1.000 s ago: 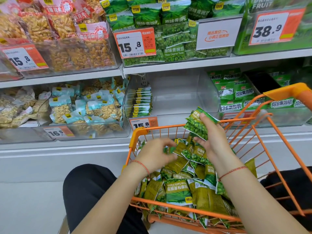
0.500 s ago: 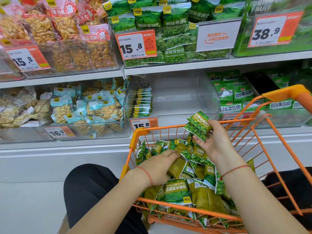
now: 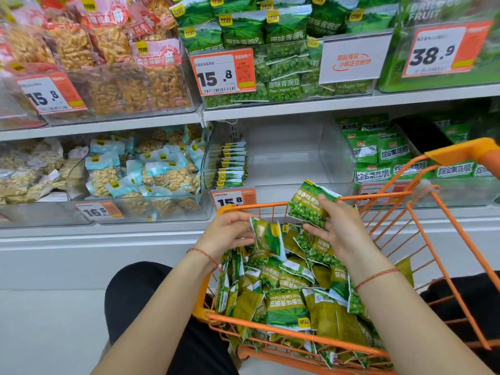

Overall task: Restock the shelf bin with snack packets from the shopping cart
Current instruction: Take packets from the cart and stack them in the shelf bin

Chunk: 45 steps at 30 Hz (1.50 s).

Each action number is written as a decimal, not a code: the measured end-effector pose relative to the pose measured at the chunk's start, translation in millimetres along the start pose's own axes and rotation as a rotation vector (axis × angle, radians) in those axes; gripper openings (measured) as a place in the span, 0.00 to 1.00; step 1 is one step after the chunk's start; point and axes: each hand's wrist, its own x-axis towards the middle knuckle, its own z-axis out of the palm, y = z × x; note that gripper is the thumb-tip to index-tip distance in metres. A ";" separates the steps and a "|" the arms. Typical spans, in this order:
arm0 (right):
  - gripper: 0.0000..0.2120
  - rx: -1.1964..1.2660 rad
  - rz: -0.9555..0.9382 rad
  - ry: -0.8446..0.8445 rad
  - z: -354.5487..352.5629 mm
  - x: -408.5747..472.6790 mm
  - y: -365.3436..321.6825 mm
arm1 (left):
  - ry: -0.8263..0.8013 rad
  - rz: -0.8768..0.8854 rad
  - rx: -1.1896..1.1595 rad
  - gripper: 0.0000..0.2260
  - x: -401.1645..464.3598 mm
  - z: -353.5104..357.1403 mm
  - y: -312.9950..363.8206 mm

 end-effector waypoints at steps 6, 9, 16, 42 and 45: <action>0.30 0.011 0.038 -0.001 1.6 -5.1 -2.4 | -0.002 0.057 0.233 0.14 4.8 12.5 -5.9; 0.27 0.059 0.041 0.004 0.8 -2.7 -2.5 | -0.349 0.113 0.677 0.21 -3.6 16.8 -10.0; 0.12 0.047 0.036 -0.030 -0.6 3.2 2.5 | -0.474 0.162 1.184 0.36 -3.8 36.5 -19.2; 0.23 0.001 -0.018 -0.218 2.3 3.5 9.9 | 0.022 0.305 0.284 0.16 2.7 23.5 36.2; 0.06 -0.022 -0.031 -0.327 5.0 -0.6 10.5 | 0.090 0.333 0.291 0.18 7.9 31.2 34.2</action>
